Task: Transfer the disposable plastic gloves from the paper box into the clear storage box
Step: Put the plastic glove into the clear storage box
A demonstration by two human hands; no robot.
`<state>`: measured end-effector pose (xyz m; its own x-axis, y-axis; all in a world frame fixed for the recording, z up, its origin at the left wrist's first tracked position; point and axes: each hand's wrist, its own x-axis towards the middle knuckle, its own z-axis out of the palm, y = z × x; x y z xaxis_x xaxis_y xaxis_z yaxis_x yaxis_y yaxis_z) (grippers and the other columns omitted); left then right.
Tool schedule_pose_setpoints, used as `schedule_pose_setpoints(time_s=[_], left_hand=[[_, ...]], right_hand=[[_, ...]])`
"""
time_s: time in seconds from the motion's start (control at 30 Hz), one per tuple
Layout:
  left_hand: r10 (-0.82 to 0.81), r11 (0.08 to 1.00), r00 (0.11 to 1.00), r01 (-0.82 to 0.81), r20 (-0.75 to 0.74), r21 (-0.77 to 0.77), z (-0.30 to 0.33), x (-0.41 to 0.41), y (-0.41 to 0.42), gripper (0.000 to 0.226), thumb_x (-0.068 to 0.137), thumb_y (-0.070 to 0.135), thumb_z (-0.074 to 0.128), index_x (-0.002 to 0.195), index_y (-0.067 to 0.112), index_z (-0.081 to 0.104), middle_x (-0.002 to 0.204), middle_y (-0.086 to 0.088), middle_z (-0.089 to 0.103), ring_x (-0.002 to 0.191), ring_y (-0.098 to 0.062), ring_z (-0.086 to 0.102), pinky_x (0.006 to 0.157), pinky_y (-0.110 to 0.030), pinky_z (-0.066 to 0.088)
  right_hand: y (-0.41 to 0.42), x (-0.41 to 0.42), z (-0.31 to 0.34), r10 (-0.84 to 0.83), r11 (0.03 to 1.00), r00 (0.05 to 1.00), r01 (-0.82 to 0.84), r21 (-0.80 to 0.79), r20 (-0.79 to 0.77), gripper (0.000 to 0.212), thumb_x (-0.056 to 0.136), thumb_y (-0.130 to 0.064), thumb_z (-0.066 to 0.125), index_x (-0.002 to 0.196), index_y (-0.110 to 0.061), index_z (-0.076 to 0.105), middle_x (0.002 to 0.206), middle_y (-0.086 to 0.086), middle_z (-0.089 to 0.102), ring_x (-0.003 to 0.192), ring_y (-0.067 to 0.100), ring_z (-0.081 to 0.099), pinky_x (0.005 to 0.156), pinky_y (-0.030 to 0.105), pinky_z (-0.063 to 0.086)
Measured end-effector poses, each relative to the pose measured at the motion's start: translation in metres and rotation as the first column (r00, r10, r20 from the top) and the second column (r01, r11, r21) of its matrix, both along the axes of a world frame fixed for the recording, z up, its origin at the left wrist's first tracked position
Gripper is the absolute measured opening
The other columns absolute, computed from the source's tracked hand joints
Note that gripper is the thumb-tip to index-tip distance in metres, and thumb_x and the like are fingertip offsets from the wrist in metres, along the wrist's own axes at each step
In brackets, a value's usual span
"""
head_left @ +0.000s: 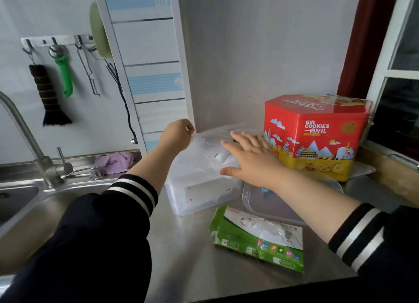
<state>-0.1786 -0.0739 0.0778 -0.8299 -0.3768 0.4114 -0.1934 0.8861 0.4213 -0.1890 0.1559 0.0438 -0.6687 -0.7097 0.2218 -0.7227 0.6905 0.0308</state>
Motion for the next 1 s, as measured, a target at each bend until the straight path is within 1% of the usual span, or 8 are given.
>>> schedule_pose_setpoints(time_s=[0.17, 0.33, 0.43, 0.53, 0.67, 0.77, 0.9, 1.0], left_hand=[[0.144, 0.933, 0.957, -0.047, 0.252, -0.356, -0.025, -0.002, -0.007, 0.032, 0.089, -0.002, 0.04, 0.117, 0.014, 0.041, 0.088, -0.009, 0.05, 0.08, -0.032, 0.049, 0.064, -0.037, 0.038], [0.248, 0.745, 0.863, 0.12, 0.44, -0.656, -0.035, -0.008, -0.003, 0.029, 0.09, -0.005, 0.046, 0.114, 0.006, 0.058, 0.111, -0.009, 0.054, 0.1, -0.031, 0.06, 0.068, -0.032, 0.041], [0.259, 0.72, 0.76, 0.259, 0.596, -0.644, -0.04, -0.012, 0.001, 0.024, 0.09, -0.004, 0.045, 0.106, 0.008, 0.06, 0.1, -0.004, 0.057, 0.089, -0.025, 0.058, 0.069, -0.029, 0.041], [0.246, 0.787, 0.6, 0.336, 0.762, -0.518, -0.045, -0.015, -0.002, 0.013, 0.091, 0.002, 0.043, 0.093, 0.009, 0.054, 0.092, -0.004, 0.056, 0.085, -0.024, 0.054, 0.078, -0.03, 0.046], [0.289, 0.857, 0.433, 0.281, 0.854, -0.432, -0.05, -0.015, -0.017, 0.032, 0.093, 0.007, 0.046, 0.123, 0.004, 0.056, 0.126, -0.009, 0.056, 0.11, -0.027, 0.057, 0.103, -0.039, 0.045], [0.247, 0.857, 0.472, 0.302, 0.847, -0.418, -0.045, -0.017, -0.019, 0.048, 0.092, 0.011, 0.058, 0.138, 0.009, 0.048, 0.135, -0.009, 0.052, 0.118, -0.031, 0.055, 0.104, -0.041, 0.044], [0.182, 0.796, 0.623, 0.361, 0.761, -0.485, -0.011, 0.002, -0.001, 0.038, 0.09, 0.02, 0.065, 0.128, 0.016, 0.061, 0.127, -0.004, 0.06, 0.116, -0.028, 0.057, 0.098, -0.034, 0.045], [0.062, 0.848, 0.774, 0.292, 0.63, -0.443, 0.006, 0.021, 0.009, 0.025, 0.097, 0.028, 0.054, 0.115, 0.018, 0.069, 0.122, -0.001, 0.065, 0.112, -0.025, 0.058, 0.098, -0.036, 0.045]], right_hand=[[-0.011, -0.01, -0.009, 0.044, 0.994, 0.993, -0.055, 0.095, 0.109, 0.081, 0.086, -0.076, 0.017, 0.152, -0.031, 0.014, 0.162, -0.003, 0.004, 0.149, 0.02, 0.0, 0.119, 0.048, 0.002], [-0.013, -0.021, -0.008, 0.063, 0.991, 0.992, -0.075, 0.111, 0.112, 0.085, 0.081, -0.079, 0.013, 0.146, -0.028, 0.036, 0.158, -0.001, 0.024, 0.147, 0.02, 0.014, 0.118, 0.047, 0.01], [-0.015, -0.024, -0.01, 0.08, 0.988, 0.99, -0.094, 0.124, 0.117, 0.085, 0.081, -0.079, 0.014, 0.144, -0.028, 0.04, 0.155, -0.001, 0.032, 0.146, 0.018, 0.018, 0.12, 0.05, 0.003], [-0.017, -0.024, -0.014, 0.099, 0.986, 0.99, -0.111, 0.124, 0.102, 0.087, 0.078, -0.081, 0.014, 0.14, -0.028, 0.044, 0.148, -0.001, 0.043, 0.142, 0.016, 0.029, 0.119, 0.053, -0.002], [-0.015, -0.025, -0.016, 0.14, 0.985, 0.984, -0.149, 0.086, 0.106, 0.088, 0.075, -0.084, 0.017, 0.137, -0.029, 0.046, 0.142, -0.004, 0.049, 0.138, 0.015, 0.034, 0.119, 0.052, -0.002], [-0.009, -0.021, -0.018, 0.167, 0.985, 0.977, -0.172, 0.023, 0.136, 0.071, 0.081, -0.077, 0.039, 0.136, -0.032, 0.046, 0.145, -0.008, 0.045, 0.14, 0.013, 0.028, 0.12, 0.042, 0.003], [-0.007, -0.02, -0.021, 0.211, 0.974, 0.971, -0.199, -0.105, 0.114, 0.035, 0.093, -0.05, 0.053, 0.123, -0.032, 0.057, 0.135, -0.011, 0.052, 0.132, 0.012, 0.036, 0.113, 0.033, 0.016], [-0.007, -0.021, -0.021, 0.251, 0.954, 0.958, -0.22, -0.203, 0.138, 0.021, 0.094, -0.039, 0.056, 0.11, -0.03, 0.065, 0.123, -0.012, 0.06, 0.122, 0.013, 0.045, 0.109, 0.033, 0.026]])
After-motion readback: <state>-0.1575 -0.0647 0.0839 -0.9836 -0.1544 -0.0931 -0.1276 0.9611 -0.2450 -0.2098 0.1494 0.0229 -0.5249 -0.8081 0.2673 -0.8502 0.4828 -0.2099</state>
